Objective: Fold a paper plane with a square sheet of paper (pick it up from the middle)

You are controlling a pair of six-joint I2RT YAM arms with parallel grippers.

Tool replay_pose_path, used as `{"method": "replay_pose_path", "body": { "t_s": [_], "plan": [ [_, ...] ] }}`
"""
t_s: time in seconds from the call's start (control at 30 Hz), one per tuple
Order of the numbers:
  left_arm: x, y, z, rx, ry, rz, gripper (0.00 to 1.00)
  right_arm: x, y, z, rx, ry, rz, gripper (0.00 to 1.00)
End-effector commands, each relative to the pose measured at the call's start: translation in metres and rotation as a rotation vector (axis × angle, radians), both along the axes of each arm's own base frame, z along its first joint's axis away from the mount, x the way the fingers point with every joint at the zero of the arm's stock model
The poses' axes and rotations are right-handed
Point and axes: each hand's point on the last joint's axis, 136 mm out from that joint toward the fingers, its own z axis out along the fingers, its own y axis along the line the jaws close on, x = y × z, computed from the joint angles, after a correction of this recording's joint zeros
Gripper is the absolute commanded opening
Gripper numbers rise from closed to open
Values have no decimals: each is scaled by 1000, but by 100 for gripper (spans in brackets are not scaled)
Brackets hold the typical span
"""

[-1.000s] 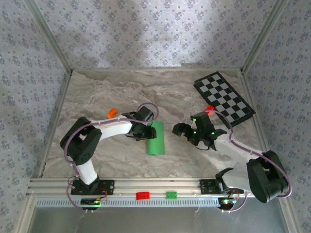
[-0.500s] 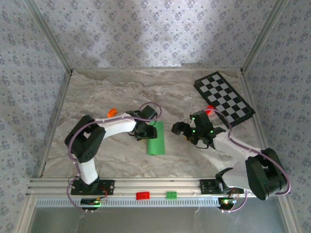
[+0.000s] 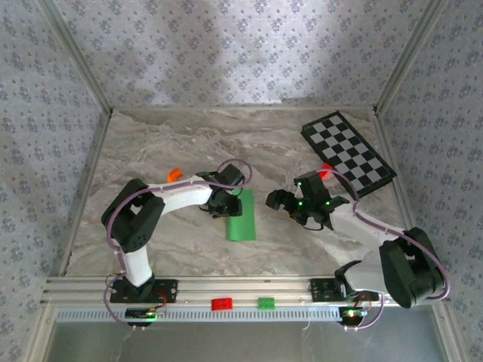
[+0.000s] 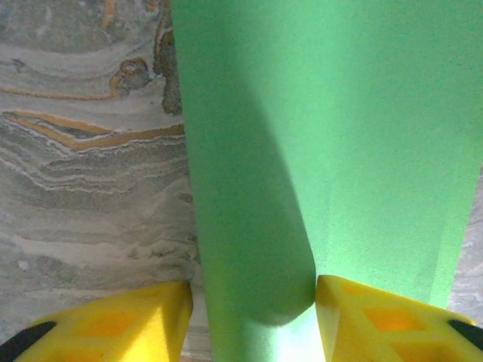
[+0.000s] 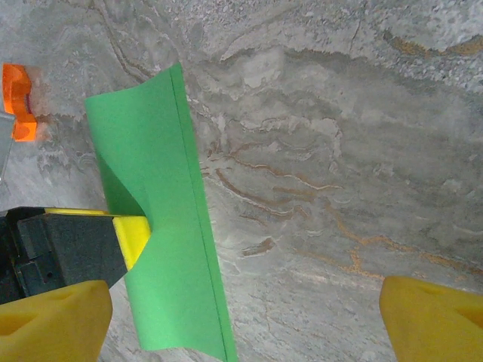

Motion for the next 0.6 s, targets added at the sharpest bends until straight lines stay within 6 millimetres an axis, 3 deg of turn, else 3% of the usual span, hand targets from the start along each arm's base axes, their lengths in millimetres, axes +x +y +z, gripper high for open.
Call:
{"method": "replay_pose_path", "body": {
  "t_s": [0.0, 0.57],
  "plan": [
    [2, 3, -27, 30, 19, -24, 50, 3, 0, 4, -24, -14, 12, 94],
    [0, 5, -36, 37, 37, -25, 53, 2, 2, -1, -26, -1, 16, 94]
  ]
}}
